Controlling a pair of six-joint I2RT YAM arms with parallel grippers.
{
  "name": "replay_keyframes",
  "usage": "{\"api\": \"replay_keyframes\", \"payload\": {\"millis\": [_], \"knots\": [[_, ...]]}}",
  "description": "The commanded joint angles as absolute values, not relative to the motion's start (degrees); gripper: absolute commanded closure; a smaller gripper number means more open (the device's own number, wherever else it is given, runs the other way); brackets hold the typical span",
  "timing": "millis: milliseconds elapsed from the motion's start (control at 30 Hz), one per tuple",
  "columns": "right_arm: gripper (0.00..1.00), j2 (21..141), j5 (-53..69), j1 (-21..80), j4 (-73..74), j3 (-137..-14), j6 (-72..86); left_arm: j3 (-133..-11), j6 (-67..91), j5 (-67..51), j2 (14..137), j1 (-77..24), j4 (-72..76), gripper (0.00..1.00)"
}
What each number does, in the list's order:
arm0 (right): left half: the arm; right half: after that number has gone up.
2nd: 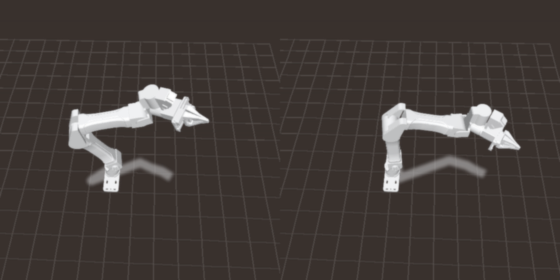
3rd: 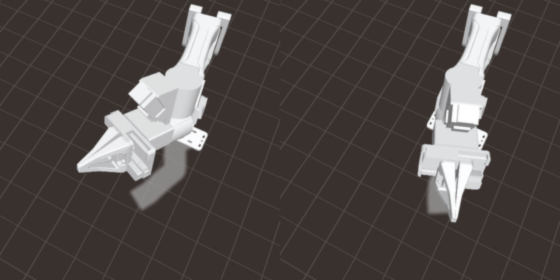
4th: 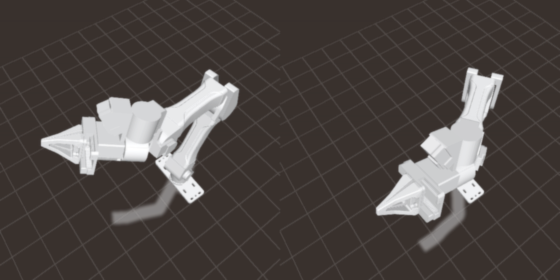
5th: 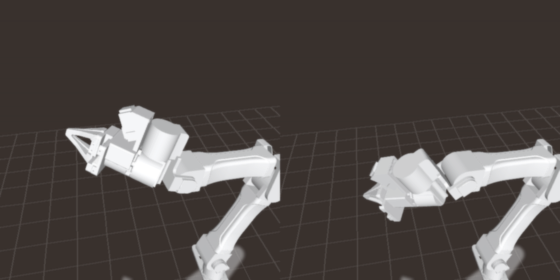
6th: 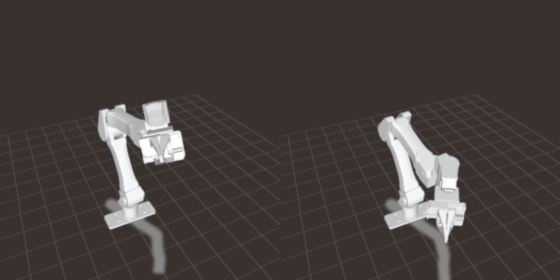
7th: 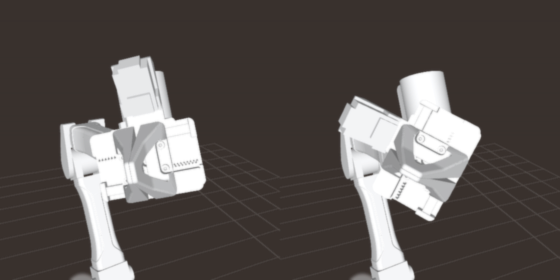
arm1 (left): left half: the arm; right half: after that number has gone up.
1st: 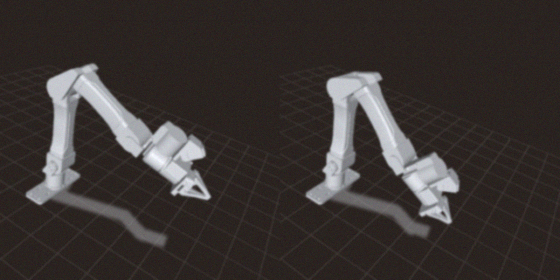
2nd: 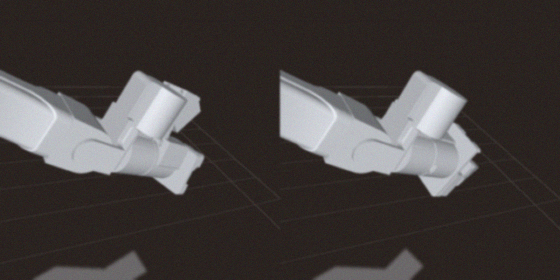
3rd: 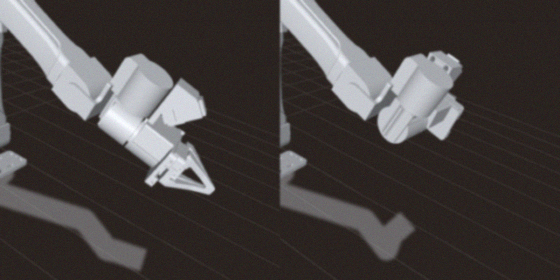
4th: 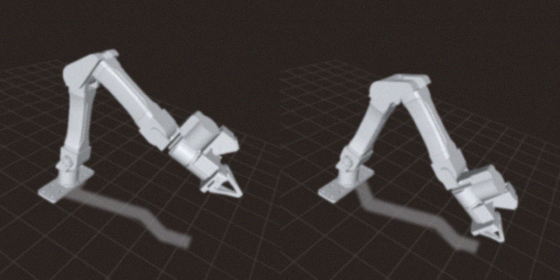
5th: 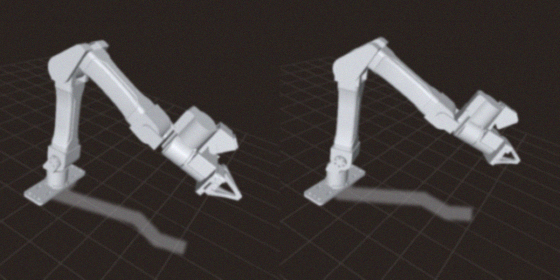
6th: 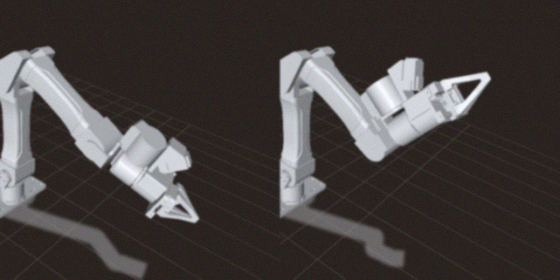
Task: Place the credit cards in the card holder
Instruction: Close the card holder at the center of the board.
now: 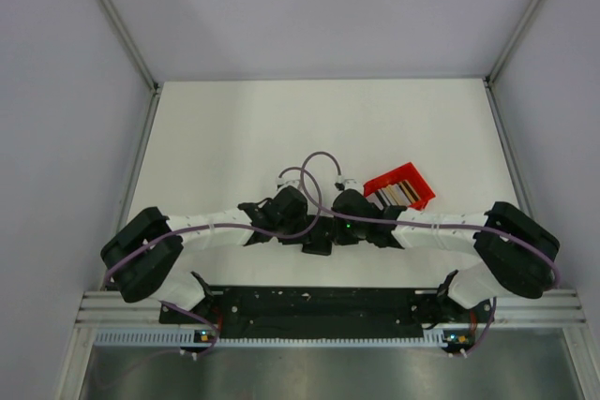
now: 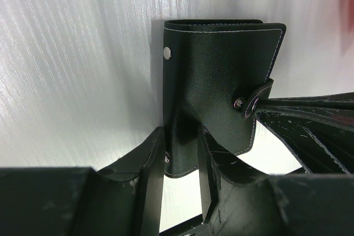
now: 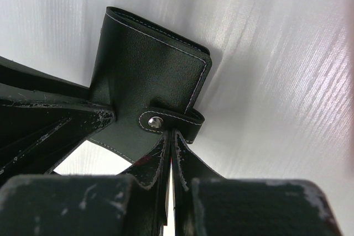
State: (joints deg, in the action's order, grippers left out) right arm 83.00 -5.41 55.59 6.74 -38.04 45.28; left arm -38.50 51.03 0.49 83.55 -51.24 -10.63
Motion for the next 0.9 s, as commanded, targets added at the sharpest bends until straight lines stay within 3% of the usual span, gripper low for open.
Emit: {"api": "replay_keyframes", "payload": {"millis": [0,867], "knots": [[1.00,82.97,-3.69,55.46,1.32,-40.96,45.18,-38.06,50.18,0.26,84.99,-51.59,-11.16,0.71],[1.00,83.67,-1.49,52.82,1.05,-39.90,46.50,-37.97,50.80,0.79,84.81,-51.50,-11.25,0.79]]}}
